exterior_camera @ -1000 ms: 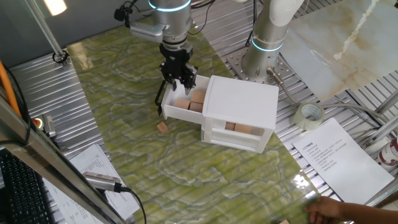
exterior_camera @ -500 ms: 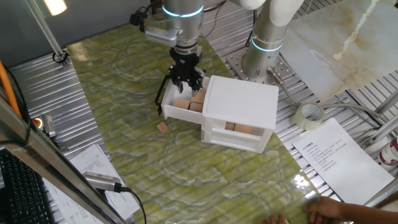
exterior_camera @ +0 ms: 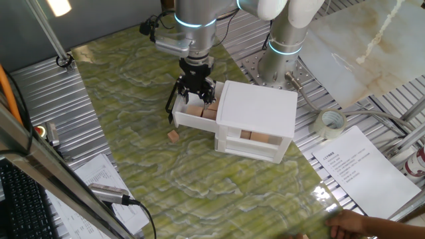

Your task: Take something out of a drawer

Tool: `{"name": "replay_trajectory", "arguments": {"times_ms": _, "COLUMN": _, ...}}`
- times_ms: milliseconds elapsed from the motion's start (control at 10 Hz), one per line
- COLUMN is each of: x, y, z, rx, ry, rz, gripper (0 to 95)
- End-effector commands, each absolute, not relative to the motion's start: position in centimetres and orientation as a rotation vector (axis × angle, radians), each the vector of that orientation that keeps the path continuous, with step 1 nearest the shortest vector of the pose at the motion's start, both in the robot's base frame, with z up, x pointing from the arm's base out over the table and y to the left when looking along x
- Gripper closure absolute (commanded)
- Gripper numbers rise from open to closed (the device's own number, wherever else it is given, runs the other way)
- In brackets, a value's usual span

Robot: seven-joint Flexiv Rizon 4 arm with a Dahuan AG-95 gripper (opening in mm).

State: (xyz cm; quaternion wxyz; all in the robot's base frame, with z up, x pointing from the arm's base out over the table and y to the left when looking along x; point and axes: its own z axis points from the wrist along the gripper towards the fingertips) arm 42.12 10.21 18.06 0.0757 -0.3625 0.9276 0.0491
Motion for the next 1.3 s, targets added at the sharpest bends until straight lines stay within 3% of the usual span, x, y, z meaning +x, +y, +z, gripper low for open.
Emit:
{"name": "replay_trajectory", "arguments": {"times_ms": 100, "x": 42.4, "y": 10.3, "z": 17.9, "rx": -1.084, "ry": 2.772, "rz": 0.146, "gripper": 38.0}}
{"name": "replay_trajectory", "arguments": {"times_ms": 1300, "x": 43.9, "y": 9.3, "z": 16.4, "rx": -1.035, "ry": 2.729, "rz": 0.107, "gripper": 38.0}}
